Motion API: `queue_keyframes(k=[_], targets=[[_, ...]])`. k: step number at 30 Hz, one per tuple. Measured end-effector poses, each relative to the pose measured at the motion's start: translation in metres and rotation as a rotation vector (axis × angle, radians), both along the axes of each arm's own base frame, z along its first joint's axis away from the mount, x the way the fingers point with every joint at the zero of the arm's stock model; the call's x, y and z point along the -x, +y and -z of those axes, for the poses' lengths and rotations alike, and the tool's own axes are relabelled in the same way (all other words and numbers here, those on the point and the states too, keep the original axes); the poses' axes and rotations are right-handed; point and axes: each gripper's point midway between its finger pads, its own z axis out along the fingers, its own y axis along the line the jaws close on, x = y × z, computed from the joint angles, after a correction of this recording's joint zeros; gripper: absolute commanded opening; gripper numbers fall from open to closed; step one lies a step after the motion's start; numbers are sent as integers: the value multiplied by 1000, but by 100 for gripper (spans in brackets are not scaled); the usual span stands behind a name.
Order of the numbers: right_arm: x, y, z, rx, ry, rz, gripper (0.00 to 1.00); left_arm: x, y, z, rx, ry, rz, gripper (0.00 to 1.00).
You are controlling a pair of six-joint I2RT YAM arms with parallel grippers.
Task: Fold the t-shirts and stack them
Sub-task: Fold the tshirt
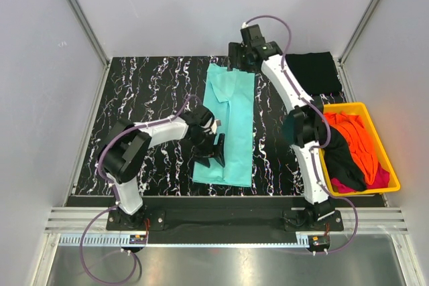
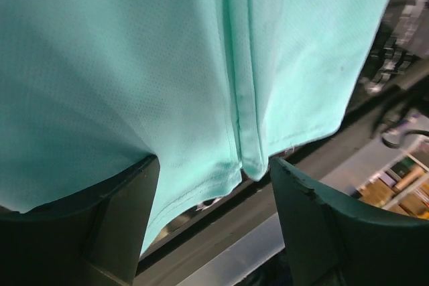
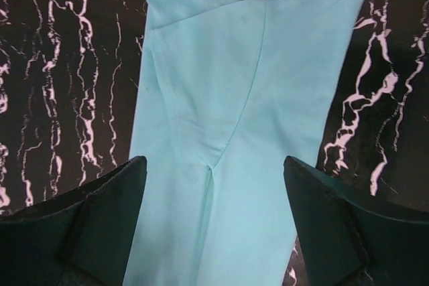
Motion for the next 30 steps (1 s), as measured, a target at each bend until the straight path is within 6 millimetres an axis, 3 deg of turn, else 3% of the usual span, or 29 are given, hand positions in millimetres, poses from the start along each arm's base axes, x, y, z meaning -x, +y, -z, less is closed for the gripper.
queue_keyframes(k=[3, 5, 8, 11, 15, 17, 19, 20, 21, 23, 26, 30], targets=[[11, -7, -23, -9, -2, 4, 100, 5, -22, -4, 92, 35, -26, 74], [20, -12, -24, -3, 24, 7, 100, 6, -30, -6, 119, 46, -43, 74], [43, -19, -7, 23, 113, 8, 100, 4, -36, -10, 138, 37, -65, 74], [72, -32, 17, 69, 223, 10, 100, 6, -34, -28, 161, -8, -81, 74], [121, -47, 29, 89, 333, 0, 100, 19, -23, -76, 234, -129, -99, 73], [155, -56, 31, 73, 369, -6, 100, 31, -10, -96, 269, -194, -119, 72], [200, -64, 32, 36, 418, -22, 98, 43, 4, -100, 278, -228, -145, 72], [220, -66, 33, 9, 426, -31, 95, 49, 12, -95, 268, -226, -162, 71], [240, -69, 35, -20, 447, -37, 83, 54, 19, -88, 251, -217, -178, 69], [283, -74, 45, -79, 483, -41, 70, 66, 35, -61, 187, -164, -214, 68], [331, -74, 68, -185, 547, -28, 70, 84, 57, -23, 75, -69, -264, 67], [382, -74, 108, -285, 686, 21, 77, 79, 64, -13, 39, -51, -306, 67]])
